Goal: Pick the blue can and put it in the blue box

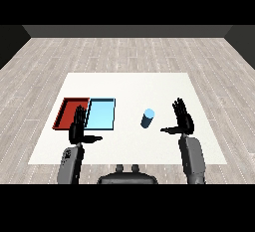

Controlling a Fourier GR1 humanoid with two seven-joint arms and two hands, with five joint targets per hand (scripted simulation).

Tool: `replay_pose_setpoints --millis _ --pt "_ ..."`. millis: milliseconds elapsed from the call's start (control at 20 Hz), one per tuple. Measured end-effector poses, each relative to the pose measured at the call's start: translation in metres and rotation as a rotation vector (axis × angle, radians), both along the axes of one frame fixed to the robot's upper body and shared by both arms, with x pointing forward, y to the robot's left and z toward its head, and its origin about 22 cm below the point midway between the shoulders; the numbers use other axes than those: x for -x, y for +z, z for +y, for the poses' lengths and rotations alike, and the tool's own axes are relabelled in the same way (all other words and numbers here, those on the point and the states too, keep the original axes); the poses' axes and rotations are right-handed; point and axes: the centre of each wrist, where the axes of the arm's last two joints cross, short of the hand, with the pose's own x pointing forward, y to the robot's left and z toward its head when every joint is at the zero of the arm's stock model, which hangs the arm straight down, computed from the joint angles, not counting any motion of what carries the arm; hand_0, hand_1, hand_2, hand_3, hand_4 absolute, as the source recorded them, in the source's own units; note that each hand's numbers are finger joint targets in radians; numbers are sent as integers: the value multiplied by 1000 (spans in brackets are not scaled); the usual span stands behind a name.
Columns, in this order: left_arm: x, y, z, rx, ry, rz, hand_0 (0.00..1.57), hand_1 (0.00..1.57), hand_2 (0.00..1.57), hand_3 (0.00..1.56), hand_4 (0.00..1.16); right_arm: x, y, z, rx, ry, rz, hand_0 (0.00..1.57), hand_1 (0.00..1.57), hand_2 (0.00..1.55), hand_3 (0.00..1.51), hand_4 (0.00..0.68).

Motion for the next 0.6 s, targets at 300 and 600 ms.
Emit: replay_pose_setpoints --millis 300,600 --pt "-6 -3 1 12 11 -2 0 0 0 0 0 -9 -6 -3 -12 -7 19 0 0 0 0 0" --pt "-9 -9 2 26 5 4 0 0 0 0 0 -16 -22 -5 -43 4 70 0 0 0 0 0"
